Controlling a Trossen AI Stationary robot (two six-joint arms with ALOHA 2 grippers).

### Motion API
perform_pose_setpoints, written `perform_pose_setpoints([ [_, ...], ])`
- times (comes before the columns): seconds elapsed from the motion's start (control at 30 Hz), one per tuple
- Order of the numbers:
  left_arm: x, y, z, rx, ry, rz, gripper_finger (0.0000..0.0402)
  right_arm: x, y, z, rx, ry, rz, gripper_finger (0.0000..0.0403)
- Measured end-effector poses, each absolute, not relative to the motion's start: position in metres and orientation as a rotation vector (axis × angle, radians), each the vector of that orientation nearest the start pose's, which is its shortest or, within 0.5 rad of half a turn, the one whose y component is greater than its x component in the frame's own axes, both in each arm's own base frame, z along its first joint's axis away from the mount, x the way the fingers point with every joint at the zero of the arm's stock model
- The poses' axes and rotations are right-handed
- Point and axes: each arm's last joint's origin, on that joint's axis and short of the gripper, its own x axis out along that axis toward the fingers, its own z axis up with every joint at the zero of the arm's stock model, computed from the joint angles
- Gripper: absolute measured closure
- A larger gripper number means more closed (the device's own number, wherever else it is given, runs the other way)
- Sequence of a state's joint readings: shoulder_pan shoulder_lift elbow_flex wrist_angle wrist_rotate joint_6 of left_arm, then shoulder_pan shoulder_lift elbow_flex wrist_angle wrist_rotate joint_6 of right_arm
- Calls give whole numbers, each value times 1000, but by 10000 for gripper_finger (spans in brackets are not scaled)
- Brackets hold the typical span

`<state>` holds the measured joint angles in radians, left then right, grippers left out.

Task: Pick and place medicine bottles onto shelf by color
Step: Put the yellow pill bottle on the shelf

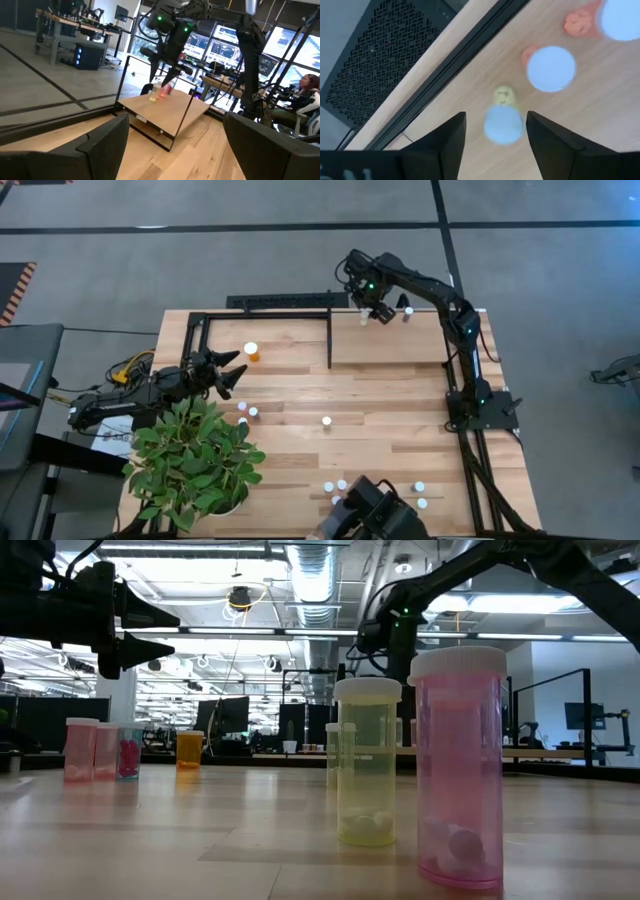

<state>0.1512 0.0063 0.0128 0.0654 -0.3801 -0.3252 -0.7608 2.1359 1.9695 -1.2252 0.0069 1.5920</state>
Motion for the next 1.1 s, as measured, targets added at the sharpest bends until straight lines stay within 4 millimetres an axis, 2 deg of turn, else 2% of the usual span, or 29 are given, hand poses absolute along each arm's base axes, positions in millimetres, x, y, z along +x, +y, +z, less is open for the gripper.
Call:
perform_pose_setpoints([
  [0.27, 92, 25, 174, -326, -158, 515, 90, 311, -295, 270, 1686, 615, -1569, 172],
  [0.47, 92, 25, 174, -326, -158, 515, 90, 303, -281, 300, 1588, 614, -1550, 172],
  [0.87, 92, 25, 174, -326, -158, 515, 90, 268, -225, 369, 1331, 669, -1546, 187],
  [0.97, 92, 25, 174, -326, -158, 514, 90, 266, -209, 377, 1274, 695, -1533, 199],
  [1.1, 92, 25, 174, -326, -158, 514, 90, 269, -185, 374, 1240, 750, -1497, 213],
])
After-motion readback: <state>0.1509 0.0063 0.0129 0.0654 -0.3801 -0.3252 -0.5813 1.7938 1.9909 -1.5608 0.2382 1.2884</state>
